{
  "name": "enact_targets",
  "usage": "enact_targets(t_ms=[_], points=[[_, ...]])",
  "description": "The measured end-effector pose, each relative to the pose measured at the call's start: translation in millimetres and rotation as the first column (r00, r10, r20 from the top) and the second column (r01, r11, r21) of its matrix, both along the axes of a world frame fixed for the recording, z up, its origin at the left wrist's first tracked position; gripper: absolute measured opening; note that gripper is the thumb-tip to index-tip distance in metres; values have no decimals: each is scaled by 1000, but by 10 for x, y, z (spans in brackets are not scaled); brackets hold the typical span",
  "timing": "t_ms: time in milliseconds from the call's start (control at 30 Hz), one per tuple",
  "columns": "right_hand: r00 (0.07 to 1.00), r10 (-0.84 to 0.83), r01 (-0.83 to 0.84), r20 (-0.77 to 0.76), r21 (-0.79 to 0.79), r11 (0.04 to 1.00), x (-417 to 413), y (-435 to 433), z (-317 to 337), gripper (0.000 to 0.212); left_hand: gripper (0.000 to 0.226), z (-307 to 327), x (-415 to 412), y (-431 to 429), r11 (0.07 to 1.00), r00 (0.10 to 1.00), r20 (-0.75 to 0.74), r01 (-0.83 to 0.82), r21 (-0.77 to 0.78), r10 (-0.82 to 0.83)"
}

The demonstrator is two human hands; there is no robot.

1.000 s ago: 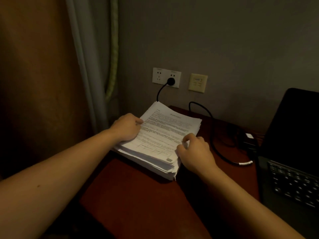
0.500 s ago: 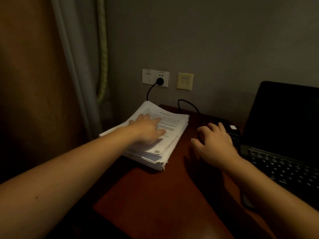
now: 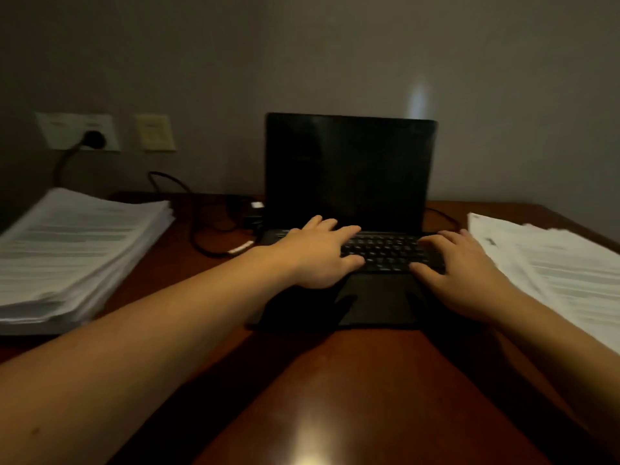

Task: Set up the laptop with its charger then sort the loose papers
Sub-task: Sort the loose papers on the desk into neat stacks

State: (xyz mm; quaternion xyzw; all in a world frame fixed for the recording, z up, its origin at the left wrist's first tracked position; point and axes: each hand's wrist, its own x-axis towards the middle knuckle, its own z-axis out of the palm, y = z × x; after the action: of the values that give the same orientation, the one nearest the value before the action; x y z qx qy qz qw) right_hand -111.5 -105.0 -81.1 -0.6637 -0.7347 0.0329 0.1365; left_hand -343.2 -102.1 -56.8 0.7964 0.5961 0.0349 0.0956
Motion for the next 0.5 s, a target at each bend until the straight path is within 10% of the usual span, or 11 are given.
enact_targets(t_ms=[500], points=[[911, -411, 413, 39, -108, 904, 2223, -375, -479, 59, 69, -443, 2479, 406, 947, 939, 123, 321, 8, -320]])
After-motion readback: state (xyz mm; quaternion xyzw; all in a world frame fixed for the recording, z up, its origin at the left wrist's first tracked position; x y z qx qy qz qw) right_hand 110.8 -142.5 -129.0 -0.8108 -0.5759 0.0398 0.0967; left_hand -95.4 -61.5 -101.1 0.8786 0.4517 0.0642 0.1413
